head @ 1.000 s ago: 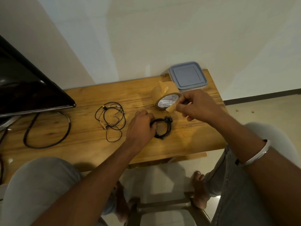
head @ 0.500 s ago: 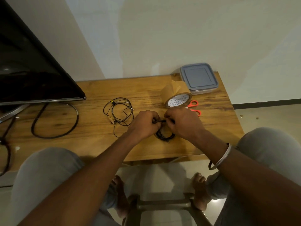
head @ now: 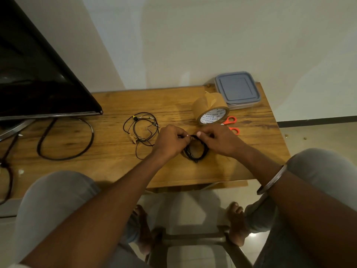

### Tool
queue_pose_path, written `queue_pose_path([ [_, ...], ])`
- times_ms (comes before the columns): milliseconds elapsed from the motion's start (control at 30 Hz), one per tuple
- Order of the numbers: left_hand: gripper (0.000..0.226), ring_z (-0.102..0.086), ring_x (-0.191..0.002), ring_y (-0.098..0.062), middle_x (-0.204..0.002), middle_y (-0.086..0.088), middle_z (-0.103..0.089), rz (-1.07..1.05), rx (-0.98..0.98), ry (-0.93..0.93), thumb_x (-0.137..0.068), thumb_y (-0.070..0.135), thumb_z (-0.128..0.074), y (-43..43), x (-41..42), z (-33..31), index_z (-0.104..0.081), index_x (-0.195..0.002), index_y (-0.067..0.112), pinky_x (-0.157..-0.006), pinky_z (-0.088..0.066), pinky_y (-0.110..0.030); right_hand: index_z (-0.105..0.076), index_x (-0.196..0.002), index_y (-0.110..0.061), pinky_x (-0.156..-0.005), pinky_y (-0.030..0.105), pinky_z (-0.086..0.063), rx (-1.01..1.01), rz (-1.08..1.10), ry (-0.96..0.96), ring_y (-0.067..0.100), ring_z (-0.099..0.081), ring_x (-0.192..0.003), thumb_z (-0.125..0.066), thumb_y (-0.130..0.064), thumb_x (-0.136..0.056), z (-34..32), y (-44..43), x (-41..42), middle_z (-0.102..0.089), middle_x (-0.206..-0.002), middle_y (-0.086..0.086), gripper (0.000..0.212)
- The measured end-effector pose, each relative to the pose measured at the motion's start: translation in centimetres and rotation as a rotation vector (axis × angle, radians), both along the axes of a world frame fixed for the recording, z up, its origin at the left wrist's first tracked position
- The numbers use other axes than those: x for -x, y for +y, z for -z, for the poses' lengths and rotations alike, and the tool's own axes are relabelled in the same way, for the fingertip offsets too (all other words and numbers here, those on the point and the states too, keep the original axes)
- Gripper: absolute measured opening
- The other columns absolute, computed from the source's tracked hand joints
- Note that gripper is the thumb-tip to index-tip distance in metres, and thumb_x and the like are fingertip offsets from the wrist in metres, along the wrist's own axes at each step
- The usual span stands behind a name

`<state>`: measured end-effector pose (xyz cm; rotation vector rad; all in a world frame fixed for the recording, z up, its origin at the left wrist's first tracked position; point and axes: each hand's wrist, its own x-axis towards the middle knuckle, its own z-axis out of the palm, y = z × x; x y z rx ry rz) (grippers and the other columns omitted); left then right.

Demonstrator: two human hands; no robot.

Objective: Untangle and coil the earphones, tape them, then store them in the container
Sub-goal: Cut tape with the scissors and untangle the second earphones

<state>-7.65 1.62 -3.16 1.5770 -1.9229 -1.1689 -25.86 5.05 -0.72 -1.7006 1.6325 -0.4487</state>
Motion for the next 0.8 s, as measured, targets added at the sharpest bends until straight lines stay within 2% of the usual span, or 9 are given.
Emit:
queue_pose_path([
  [100,0.009,-0.052,-0.041,0.005,-0.057,0.012,-0.063,-0.002,0.017,0.012,-0.087,0.022,-0.075,0.3,0.2,-0.2,-0.080,-0.086,0.015,-0.046,-0.038,-0.018,-0.079,-0.099,-0.019,-0.061,0.007,-0.044,-0.037,0.076,-0.061,0.006,-0.064,-0.078,-0.065,-0.021,-0.097,-0.2,-0.3,0.3,-0.073,-0.084,-0.005,0.014],
  [133,0.009,-0.052,-0.042,0.005,-0.058,0.012,-0.064,0.002,0.021,0.005,-0.087,0.023,-0.075,0.3,0.2,-0.2,-0.080,-0.087,0.016,-0.046,-0.038,-0.017,-0.080,-0.100,-0.019,-0.063,0.006,-0.045,-0.043,0.096,-0.076,0.005,-0.066,-0.080,-0.069,-0.020,-0.094,-0.1,-0.4,0.3,-0.075,-0.086,-0.006,0.012],
  [233,0.009,-0.054,-0.047,0.001,-0.062,0.007,-0.069,0.006,0.018,-0.004,-0.087,0.025,-0.075,0.4,0.3,-0.3,-0.081,-0.088,0.018,-0.049,-0.040,-0.019,-0.080,-0.100,-0.019,-0.067,0.010,-0.049,-0.052,0.091,-0.092,0.001,-0.066,-0.081,-0.077,-0.020,-0.087,-0.1,-0.3,0.4,-0.077,-0.091,-0.004,0.013],
  [300,0.009,-0.056,-0.050,-0.003,-0.065,0.004,-0.071,0.006,0.001,0.002,-0.087,0.025,-0.075,0.5,0.4,-0.4,-0.081,-0.088,0.018,-0.049,-0.042,-0.020,-0.079,-0.100,-0.018,-0.068,0.013,-0.052,-0.019,0.056,-0.013,0.000,-0.064,-0.077,-0.079,-0.023,-0.086,-0.3,-0.2,0.2,-0.075,-0.089,-0.004,0.015],
  [400,0.009,-0.052,-0.044,0.001,-0.059,0.008,-0.067,0.023,-0.026,0.004,-0.088,0.023,-0.074,0.6,0.4,-0.6,-0.081,-0.087,0.017,-0.046,-0.040,-0.018,-0.077,-0.101,-0.023,-0.074,0.033,-0.058,0.056,0.005,0.172,0.011,-0.067,-0.083,-0.075,-0.037,-0.088,-0.5,0.1,-0.1,-0.074,-0.091,-0.004,0.020],
  [500,0.010,-0.048,-0.038,0.003,-0.051,0.012,-0.061,0.038,-0.066,0.014,-0.088,0.022,-0.074,0.4,0.3,-0.7,-0.080,-0.081,0.017,-0.042,-0.037,-0.016,-0.075,-0.104,-0.025,-0.070,0.032,-0.052,0.156,-0.075,0.392,0.018,-0.066,-0.090,-0.064,-0.043,-0.093,-0.7,0.3,-0.7,-0.072,-0.095,-0.003,0.024],
  [633,0.021,-0.045,-0.037,0.002,-0.046,0.012,-0.057,0.028,-0.130,0.037,-0.090,0.021,-0.072,0.2,0.3,-0.8,-0.073,-0.070,0.022,-0.047,-0.037,-0.018,-0.065,-0.111,-0.014,-0.075,0.036,-0.046,0.270,-0.178,0.620,0.025,-0.056,-0.111,-0.054,-0.029,-0.099,-0.4,0.7,-1.6,-0.064,-0.113,0.006,0.023],
  [733,0.018,-0.051,-0.043,-0.007,-0.056,0.000,-0.063,0.023,-0.209,0.033,-0.091,0.020,-0.072,0.1,0.4,-0.9,-0.073,-0.074,0.017,-0.050,-0.043,-0.022,-0.062,-0.115,-0.014,-0.071,0.035,-0.040,0.273,-0.204,0.671,0.026,-0.058,-0.110,-0.055,-0.022,-0.098,-0.1,0.7,-1.6,-0.062,-0.116,0.007,0.020],
  [800,0.016,-0.055,-0.046,-0.012,-0.063,-0.007,-0.064,-0.017,-0.324,0.111,-0.092,0.016,-0.071,0.1,0.2,-1.2,-0.071,-0.075,0.014,-0.048,-0.048,-0.024,-0.064,-0.113,-0.017,-0.067,0.033,-0.036,0.283,-0.178,0.647,0.026,-0.061,-0.105,-0.056,-0.025,-0.098,-0.3,0.6,-1.4,-0.064,-0.112,0.004,0.019],
])
